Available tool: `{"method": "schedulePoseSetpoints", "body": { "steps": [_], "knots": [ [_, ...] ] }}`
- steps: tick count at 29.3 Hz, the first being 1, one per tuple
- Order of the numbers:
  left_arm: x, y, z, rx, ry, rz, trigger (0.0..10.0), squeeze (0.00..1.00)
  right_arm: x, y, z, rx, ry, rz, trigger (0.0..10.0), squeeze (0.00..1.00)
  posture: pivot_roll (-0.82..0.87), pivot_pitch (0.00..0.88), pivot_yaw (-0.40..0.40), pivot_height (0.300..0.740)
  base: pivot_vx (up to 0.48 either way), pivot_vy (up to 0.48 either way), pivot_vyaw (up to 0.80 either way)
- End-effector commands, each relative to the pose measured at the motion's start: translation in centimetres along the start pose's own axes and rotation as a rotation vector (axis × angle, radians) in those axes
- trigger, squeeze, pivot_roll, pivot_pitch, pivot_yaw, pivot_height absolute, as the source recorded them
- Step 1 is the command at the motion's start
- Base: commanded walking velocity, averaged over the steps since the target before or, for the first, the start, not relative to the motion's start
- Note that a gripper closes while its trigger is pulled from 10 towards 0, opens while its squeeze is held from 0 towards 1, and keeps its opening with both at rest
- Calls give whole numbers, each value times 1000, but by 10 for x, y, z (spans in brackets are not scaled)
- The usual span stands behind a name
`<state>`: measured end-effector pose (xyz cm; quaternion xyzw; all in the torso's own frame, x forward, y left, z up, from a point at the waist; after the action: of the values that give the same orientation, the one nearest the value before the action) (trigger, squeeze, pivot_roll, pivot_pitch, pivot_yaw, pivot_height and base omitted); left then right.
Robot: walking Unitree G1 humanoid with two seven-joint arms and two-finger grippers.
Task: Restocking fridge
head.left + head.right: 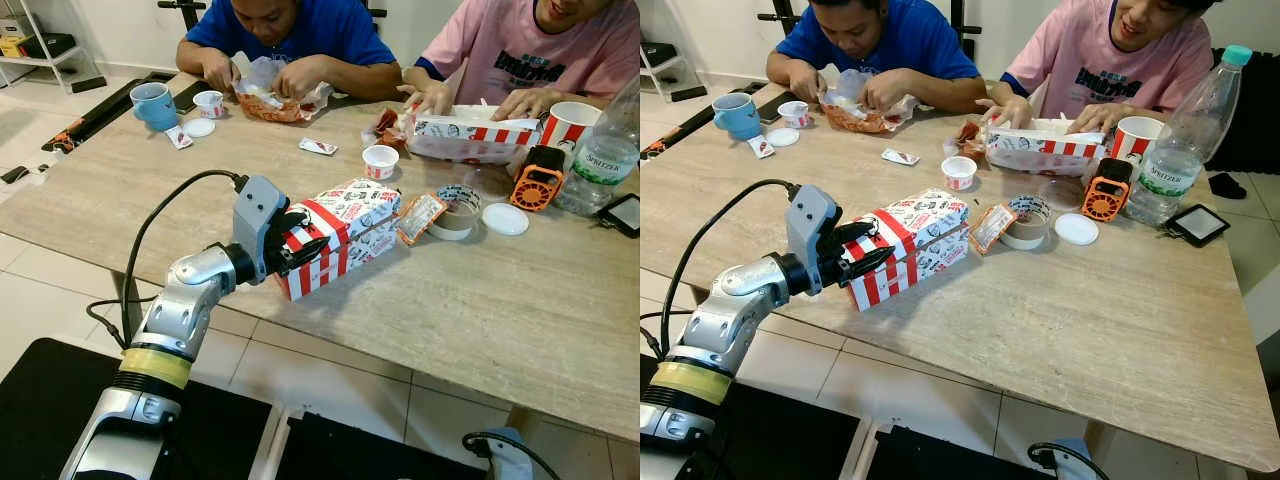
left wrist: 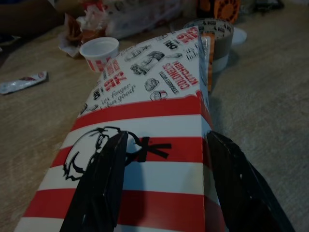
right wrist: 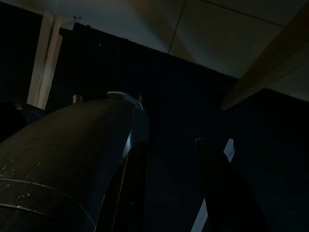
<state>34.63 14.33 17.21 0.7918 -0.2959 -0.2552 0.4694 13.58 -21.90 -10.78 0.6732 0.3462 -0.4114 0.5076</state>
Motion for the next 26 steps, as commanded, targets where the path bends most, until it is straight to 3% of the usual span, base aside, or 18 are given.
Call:
{"method": "schedulePoseSetpoints", "body": {
  "steps": [1,12,26],
  "knots": [
    [-3,-6,-1,33,-8,-44,10000,0,0,-2,1,14,-8,2,10000,0,-43,66,37,740,0,0,0],
    [-5,-6,-6,68,-1,-67,10000,0,0,-2,1,16,-7,2,10000,0,-40,70,37,740,0,0,0],
    [-9,12,-14,117,1,-18,10000,0,0,-2,0,17,-6,3,10000,0,-39,70,39,740,0,0,0]
  ]
}}
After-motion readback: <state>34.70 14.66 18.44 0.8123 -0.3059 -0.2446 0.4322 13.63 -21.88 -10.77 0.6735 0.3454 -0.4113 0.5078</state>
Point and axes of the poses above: a point about 5 cm out from each wrist's last joint towards the gripper, its own x axis pointing out of the wrist towards the gripper, its own y axis along the axis of the wrist's last joint, z = x × y, the point moved 1 cm from there along x, pointing out of the wrist towards the gripper, and after that the axes turned 14 degrees about x, right-handed, at the moved point
